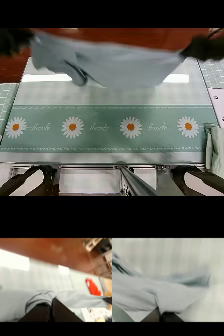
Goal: Fold the shirts.
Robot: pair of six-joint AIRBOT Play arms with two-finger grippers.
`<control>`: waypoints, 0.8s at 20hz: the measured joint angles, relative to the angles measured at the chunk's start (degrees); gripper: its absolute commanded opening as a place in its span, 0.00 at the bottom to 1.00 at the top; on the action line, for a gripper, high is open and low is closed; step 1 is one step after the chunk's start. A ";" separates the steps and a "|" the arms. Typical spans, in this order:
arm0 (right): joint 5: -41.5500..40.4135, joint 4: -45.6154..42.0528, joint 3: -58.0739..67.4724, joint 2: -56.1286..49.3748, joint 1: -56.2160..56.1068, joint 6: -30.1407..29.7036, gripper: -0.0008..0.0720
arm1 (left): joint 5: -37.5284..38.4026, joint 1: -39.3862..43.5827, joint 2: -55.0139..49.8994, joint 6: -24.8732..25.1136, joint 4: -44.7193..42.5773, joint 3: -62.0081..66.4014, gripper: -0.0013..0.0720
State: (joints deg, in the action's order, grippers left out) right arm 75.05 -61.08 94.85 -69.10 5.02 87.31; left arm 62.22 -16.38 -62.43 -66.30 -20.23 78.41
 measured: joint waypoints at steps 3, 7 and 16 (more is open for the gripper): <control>0.15 -2.54 18.16 1.95 -0.04 1.77 0.04 | -0.33 0.00 1.42 -3.10 -4.31 18.16 0.05; -1.84 -5.97 26.86 9.84 -0.11 1.88 0.05 | 3.89 0.00 4.31 -7.19 -13.18 35.21 0.05; 7.28 -9.86 29.90 23.93 -0.11 0.31 0.05 | 10.05 6.45 18.36 -9.75 -30.45 39.85 0.05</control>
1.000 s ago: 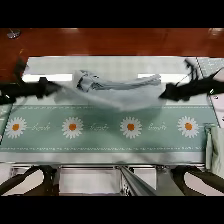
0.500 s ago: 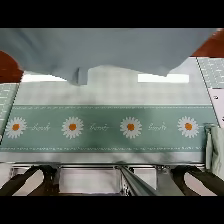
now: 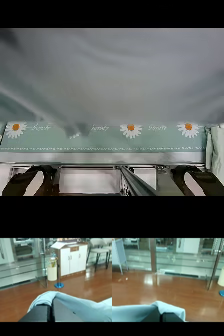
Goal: Fold the shirts.
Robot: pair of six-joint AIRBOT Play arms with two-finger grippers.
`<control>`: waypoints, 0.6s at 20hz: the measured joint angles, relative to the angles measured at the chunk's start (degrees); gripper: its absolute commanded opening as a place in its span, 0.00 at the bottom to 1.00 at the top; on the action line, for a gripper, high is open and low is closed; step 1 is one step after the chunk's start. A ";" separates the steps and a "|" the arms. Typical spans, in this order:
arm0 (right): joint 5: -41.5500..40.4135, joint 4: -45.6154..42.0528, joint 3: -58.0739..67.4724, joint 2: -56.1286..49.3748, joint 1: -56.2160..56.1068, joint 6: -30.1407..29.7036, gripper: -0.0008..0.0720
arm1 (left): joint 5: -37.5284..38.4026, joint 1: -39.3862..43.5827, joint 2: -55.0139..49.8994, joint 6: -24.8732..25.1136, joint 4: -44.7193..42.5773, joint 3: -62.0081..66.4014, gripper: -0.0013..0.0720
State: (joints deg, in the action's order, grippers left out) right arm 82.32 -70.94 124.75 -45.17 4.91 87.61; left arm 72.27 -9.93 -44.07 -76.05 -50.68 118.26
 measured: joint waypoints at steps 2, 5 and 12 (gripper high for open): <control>2.12 0.33 -0.31 1.09 0.00 -0.17 0.04 | 1.11 4.63 1.55 -0.33 -4.72 -1.68 0.05; 3.72 0.90 -4.11 2.12 0.00 -0.20 0.05 | 2.25 9.22 2.27 -0.59 -10.56 -6.16 0.05; -1.31 2.14 -28.96 1.64 0.00 -1.68 0.04 | -0.17 11.76 -4.76 -2.89 -14.84 -26.18 0.05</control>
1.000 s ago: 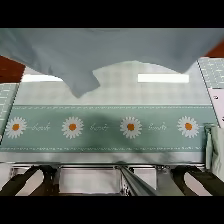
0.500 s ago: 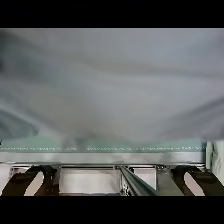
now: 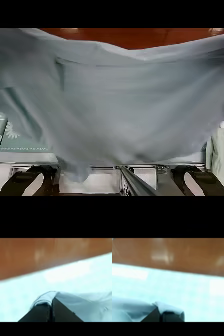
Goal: Fold the shirts.
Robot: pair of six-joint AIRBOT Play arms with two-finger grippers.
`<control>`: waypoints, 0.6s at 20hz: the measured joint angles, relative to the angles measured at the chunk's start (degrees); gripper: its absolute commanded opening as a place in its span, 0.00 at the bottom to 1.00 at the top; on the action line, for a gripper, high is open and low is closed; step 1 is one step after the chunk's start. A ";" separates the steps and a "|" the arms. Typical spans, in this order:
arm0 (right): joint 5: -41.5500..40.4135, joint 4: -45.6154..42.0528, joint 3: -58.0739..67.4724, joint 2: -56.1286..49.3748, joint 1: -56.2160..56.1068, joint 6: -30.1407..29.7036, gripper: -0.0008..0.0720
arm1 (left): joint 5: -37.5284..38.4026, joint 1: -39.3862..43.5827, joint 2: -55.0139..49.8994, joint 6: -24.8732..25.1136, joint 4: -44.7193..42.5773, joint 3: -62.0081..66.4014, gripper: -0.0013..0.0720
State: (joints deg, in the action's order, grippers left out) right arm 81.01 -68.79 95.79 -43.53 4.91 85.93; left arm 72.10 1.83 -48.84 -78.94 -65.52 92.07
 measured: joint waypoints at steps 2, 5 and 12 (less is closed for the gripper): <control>-4.35 -2.43 -6.34 -3.06 0.00 0.22 0.04 | -3.67 0.20 -4.70 -0.76 0.02 -5.29 0.05; -10.95 -3.50 -11.15 -11.30 0.00 0.68 0.04 | -11.06 0.72 -13.03 -2.86 0.68 -9.53 0.05; -29.92 5.86 -10.97 -37.53 0.00 0.90 0.04 | -30.93 4.33 -29.40 -6.29 1.92 -11.89 0.05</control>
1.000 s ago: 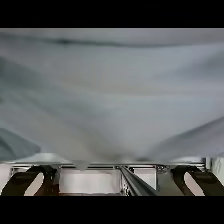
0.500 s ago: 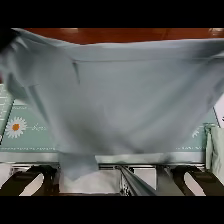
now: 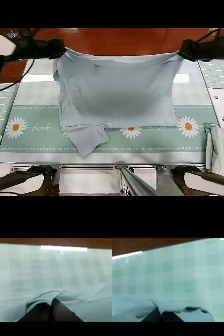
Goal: Fold the shirts.
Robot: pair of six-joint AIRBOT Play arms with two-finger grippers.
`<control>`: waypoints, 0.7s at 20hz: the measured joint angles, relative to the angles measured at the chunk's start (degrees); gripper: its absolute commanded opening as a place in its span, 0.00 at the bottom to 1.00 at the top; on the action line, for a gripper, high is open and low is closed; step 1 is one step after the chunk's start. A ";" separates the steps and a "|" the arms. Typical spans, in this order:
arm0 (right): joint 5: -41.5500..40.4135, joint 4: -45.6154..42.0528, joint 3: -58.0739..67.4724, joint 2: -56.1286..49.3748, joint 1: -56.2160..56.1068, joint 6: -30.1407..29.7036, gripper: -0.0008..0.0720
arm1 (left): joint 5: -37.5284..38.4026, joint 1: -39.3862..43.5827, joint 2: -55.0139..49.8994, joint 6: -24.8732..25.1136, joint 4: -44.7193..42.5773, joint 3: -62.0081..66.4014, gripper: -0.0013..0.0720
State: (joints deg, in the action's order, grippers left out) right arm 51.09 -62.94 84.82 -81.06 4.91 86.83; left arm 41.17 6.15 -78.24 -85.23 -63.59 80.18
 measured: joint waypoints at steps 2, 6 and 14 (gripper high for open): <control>-1.97 5.05 3.45 -7.02 0.13 0.70 0.05 | -3.19 0.31 -3.54 -0.79 0.00 -0.17 0.05; 0.46 14.08 11.54 -17.68 1.36 2.36 0.89 | -4.13 0.57 -7.65 -2.47 0.66 -0.24 0.59; 25.14 5.70 12.87 -15.21 12.33 1.95 0.88 | 24.33 -7.23 -7.52 3.54 -6.38 -0.35 0.98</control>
State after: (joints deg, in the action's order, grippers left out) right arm 76.23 -57.23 97.69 -96.27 17.23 88.77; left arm 65.49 -1.08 -85.76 -81.69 -69.97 79.83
